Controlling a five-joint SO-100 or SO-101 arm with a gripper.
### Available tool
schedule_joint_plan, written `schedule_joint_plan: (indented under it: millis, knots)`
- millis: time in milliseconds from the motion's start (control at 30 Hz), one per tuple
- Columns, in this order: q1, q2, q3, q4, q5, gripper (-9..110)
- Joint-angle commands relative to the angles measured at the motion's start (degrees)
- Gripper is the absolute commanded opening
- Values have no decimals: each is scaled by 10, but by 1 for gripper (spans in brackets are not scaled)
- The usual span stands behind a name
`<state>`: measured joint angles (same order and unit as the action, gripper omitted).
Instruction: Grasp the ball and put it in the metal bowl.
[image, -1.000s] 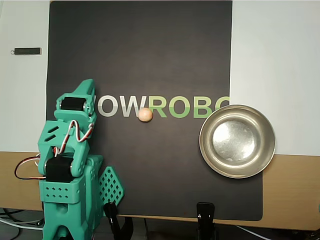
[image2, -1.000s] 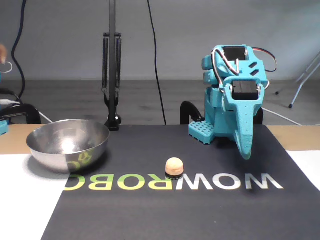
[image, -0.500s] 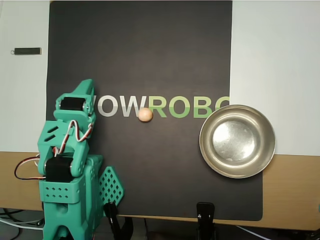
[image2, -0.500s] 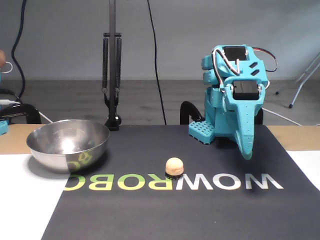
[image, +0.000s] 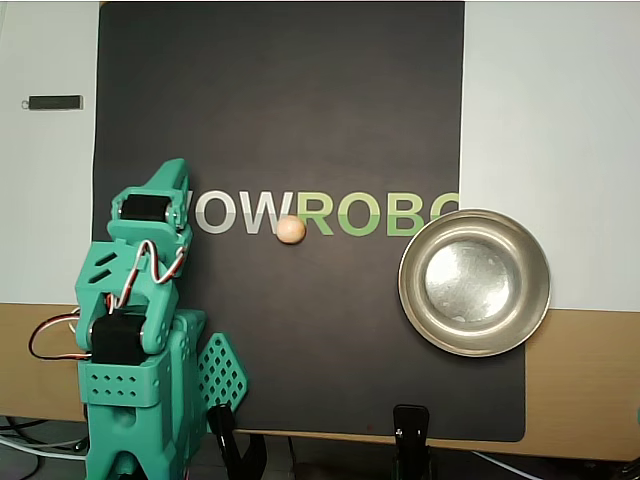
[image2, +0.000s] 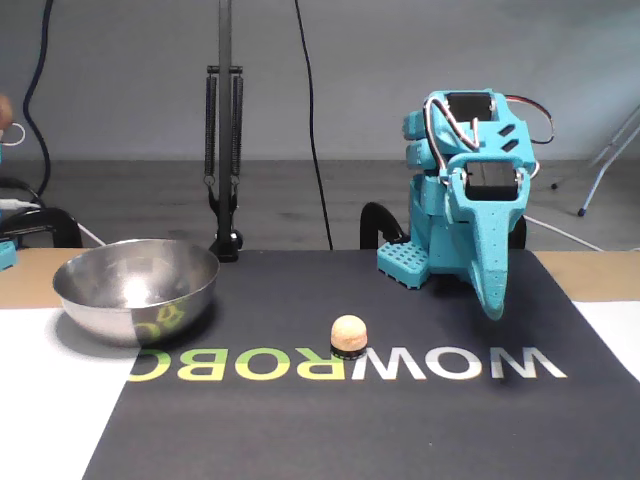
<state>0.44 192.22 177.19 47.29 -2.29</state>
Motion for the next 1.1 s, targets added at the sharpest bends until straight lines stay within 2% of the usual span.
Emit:
schedule_joint_plan:
  millis: [0, 300, 1067]
  knots:
    - [-1, 27, 13, 2, -4, 0]
    - [0, -17, -101, 99, -4, 0]
    - [5, -598, -694, 452, -4, 0]
